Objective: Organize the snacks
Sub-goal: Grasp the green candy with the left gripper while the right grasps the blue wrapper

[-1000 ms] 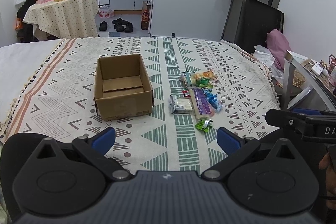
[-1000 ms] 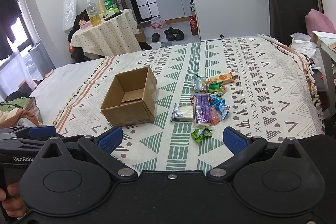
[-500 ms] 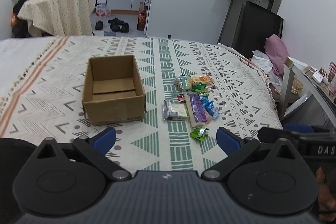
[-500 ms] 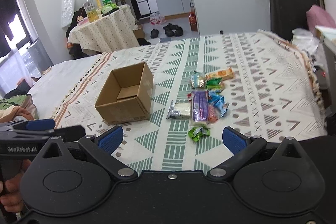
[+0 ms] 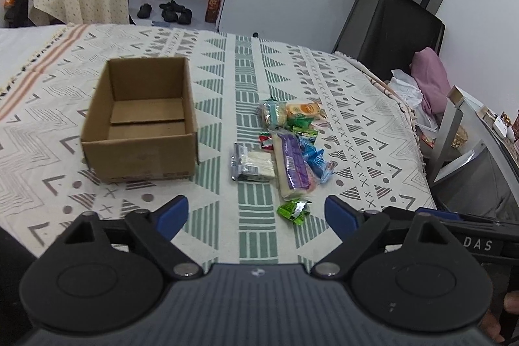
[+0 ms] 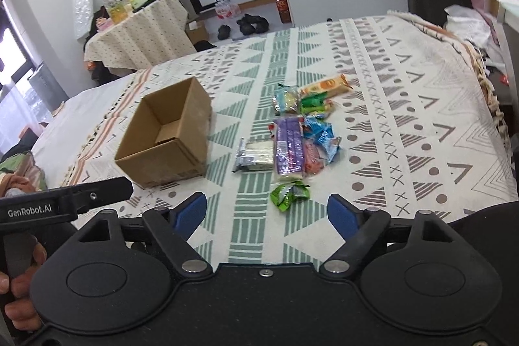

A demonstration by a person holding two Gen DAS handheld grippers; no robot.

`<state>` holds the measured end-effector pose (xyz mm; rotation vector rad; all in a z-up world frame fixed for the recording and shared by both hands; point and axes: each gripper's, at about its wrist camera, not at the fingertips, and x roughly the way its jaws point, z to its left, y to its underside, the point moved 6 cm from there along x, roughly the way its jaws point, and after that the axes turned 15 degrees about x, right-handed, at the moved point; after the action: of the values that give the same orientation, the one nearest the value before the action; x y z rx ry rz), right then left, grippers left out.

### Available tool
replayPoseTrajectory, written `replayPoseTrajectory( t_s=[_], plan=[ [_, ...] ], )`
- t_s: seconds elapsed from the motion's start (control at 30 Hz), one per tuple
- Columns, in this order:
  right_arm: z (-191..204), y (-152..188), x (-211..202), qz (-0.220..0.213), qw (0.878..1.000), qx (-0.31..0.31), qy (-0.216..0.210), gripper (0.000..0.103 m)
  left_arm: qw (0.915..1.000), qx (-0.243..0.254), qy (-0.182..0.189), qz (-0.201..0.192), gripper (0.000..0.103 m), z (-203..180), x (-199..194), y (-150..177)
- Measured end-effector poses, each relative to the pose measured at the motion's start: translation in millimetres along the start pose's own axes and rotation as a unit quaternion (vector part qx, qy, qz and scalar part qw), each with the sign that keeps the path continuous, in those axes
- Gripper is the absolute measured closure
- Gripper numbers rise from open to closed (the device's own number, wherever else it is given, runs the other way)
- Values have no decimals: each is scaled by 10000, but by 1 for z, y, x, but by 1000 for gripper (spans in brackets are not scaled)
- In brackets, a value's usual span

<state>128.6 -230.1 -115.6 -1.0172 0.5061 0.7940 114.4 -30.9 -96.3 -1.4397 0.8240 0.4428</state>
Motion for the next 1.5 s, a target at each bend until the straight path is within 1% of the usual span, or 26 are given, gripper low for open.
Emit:
replayPoseTrajectory(
  t_s=[0.13, 0.43, 0.63, 0.73, 0.93, 1.13, 1.43, 1.47, 1.5],
  plan=[
    [-9, -5, 11, 82, 9999, 78, 22, 28, 9999, -14, 90, 105, 18, -9, 17, -3],
    [-34, -16, 37, 281, 9991, 326, 57, 28, 9990, 50, 203, 388, 23, -27, 56, -7],
    [-47, -29, 50, 466, 9968, 631, -132, 29, 9980, 46, 165, 610, 31, -35, 86, -6],
    [-56, -40, 59, 416, 9972, 608, -85, 30, 9973, 112, 117, 716, 32, -40, 101, -5],
    [-75, -54, 79, 493, 9961, 730, -87, 34, 9953, 152, 125, 947, 34, -48, 126, -2],
    [-87, -60, 98, 626, 9935, 911, -267, 37, 9929, 245, 89, 1159, 34, -57, 154, -1],
    [-98, -61, 132, 941, 9872, 1170, -530, 42, 9898, 198, 58, 1413, 35, -60, 192, 1],
    [-99, -61, 136, 973, 9868, 1176, -533, 44, 9894, 189, 55, 1439, 36, -60, 195, 2],
    [-99, -61, 139, 998, 9866, 1174, -545, 44, 9889, 174, 63, 1472, 40, -61, 199, 3]
  ],
)
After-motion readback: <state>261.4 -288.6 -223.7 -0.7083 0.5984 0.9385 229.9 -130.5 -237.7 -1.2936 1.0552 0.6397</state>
